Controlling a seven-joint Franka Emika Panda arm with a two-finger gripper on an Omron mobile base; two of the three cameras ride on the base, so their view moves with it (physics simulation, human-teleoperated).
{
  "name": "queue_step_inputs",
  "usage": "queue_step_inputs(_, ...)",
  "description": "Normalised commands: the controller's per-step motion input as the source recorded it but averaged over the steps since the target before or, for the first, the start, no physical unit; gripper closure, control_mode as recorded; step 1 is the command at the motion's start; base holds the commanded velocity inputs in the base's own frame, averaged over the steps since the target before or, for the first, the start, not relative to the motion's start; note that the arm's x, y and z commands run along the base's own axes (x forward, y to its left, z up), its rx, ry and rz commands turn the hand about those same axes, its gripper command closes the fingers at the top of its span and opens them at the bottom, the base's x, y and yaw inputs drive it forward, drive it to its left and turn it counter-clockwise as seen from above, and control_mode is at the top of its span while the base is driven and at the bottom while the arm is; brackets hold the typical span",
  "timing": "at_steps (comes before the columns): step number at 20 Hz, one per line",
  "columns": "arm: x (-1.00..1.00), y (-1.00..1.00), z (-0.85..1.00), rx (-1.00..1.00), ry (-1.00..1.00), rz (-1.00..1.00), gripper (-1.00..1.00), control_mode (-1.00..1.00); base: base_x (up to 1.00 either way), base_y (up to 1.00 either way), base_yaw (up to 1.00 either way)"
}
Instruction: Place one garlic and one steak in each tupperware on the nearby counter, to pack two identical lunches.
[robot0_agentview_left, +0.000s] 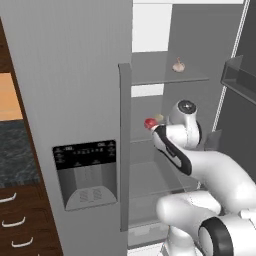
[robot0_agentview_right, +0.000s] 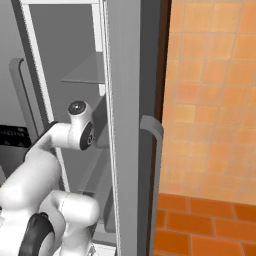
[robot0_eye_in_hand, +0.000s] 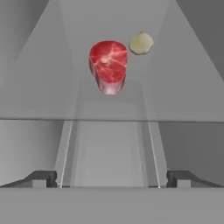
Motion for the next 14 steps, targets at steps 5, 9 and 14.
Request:
queue_step_inputs(5,0.73,0.0,-0.32,0.01,0.03,0.0,-1.0,-1.0,0.0,0.0,0.0)
queue_step_inputs(9,0.7,0.0,-0.34,0.0,0.05,0.0,-1.0,-1.0,0.0,0.0,0.0)
queue_step_inputs(14,0.77,0.0,-0.35,0.0,0.05,0.0,-1.0,-1.0,0.0,0.0,0.0)
